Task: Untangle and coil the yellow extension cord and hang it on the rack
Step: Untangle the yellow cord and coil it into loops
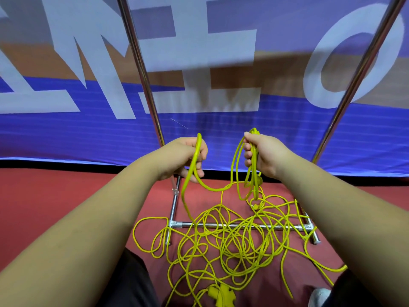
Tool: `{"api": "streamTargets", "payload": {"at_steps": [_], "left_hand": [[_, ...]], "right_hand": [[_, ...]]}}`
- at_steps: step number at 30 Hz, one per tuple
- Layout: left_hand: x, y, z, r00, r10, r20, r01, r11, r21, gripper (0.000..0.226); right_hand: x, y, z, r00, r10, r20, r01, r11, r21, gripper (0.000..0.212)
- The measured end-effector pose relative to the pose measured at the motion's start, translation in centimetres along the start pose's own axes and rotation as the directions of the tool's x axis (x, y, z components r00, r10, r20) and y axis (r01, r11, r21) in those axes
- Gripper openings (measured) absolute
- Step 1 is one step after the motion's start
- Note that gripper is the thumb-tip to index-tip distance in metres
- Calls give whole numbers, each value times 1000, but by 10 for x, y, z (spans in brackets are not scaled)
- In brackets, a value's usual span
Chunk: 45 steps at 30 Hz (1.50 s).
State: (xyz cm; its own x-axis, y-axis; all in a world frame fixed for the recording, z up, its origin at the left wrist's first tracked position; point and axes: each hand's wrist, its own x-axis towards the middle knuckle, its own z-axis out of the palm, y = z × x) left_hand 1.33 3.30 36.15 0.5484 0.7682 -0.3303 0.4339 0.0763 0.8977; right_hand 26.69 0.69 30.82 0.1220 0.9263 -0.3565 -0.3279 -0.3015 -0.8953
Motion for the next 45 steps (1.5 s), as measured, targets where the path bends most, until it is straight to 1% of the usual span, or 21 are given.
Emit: {"api": "streamTargets", "payload": {"at_steps": [6,9,10,13,17,19,21,22,24,25,26,28,29,31,32,34,36,38,40,42,45], "left_hand": [[6,-11,-2,990,-67,-126,77,995,70,25],[4,-17,-7,991,-58,-117,83,972,222,34],[3,-18,-9,994,-61,-93,82,968,236,36],[0,-17,-13,995,-91,47,87,993,75,32],[-9,-6,-14,944,-183,275,213,973,-83,29],[-12,1,-14,921,-233,311,274,957,-94,37],[-12,7,-17,912,-248,328,292,952,-95,44],[-12,9,-19,917,-231,326,262,964,-53,43],[-10,8,-21,942,-142,303,87,978,188,35],[-11,7,-20,947,-93,308,-9,949,315,28],[-12,6,-18,940,-55,336,-88,915,395,24],[-12,4,-13,921,-10,391,-193,857,477,21],[-11,4,-11,926,12,378,-227,818,529,21],[-6,6,-5,952,120,282,-277,729,625,20],[-3,7,-2,956,187,226,-291,715,636,21],[2,5,1,958,261,114,-277,759,589,28],[6,0,1,962,267,53,-249,782,571,39],[10,-4,-2,964,264,40,-236,774,588,40],[12,-10,-10,977,208,50,-201,815,543,37],[13,-20,-24,987,91,131,-146,846,513,30],[10,-40,-40,974,-50,221,-92,804,587,19]], "right_hand": [[-7,4,6,996,71,58,-64,991,-115,23],[-8,8,10,993,92,71,-83,990,-117,20],[-7,9,11,993,97,74,-88,990,-113,19],[-8,11,15,992,103,76,-91,986,-137,16],[-6,13,17,992,114,46,-106,983,-149,11],[-5,14,18,991,127,39,-120,982,-145,12],[-6,15,18,989,144,16,-139,977,-158,15],[-7,15,18,988,151,4,-148,973,-178,16],[-7,16,15,987,161,-3,-157,962,-223,15],[-7,16,15,987,164,3,-158,957,-244,16],[-7,16,14,986,166,14,-156,951,-265,17],[-10,16,17,981,186,51,-161,936,-314,20],[-12,16,20,974,216,75,-177,922,-345,20],[-16,20,25,946,297,130,-225,890,-398,24],[-18,22,27,926,339,167,-248,879,-407,28],[-24,24,31,879,404,252,-290,874,-390,32],[-29,24,35,846,423,324,-307,884,-353,31],[-32,21,38,837,417,354,-305,893,-331,28],[-33,19,41,831,413,372,-301,897,-323,21],[-33,15,42,831,402,386,-297,905,-303,19],[-32,12,40,836,379,396,-286,918,-276,23]]}}
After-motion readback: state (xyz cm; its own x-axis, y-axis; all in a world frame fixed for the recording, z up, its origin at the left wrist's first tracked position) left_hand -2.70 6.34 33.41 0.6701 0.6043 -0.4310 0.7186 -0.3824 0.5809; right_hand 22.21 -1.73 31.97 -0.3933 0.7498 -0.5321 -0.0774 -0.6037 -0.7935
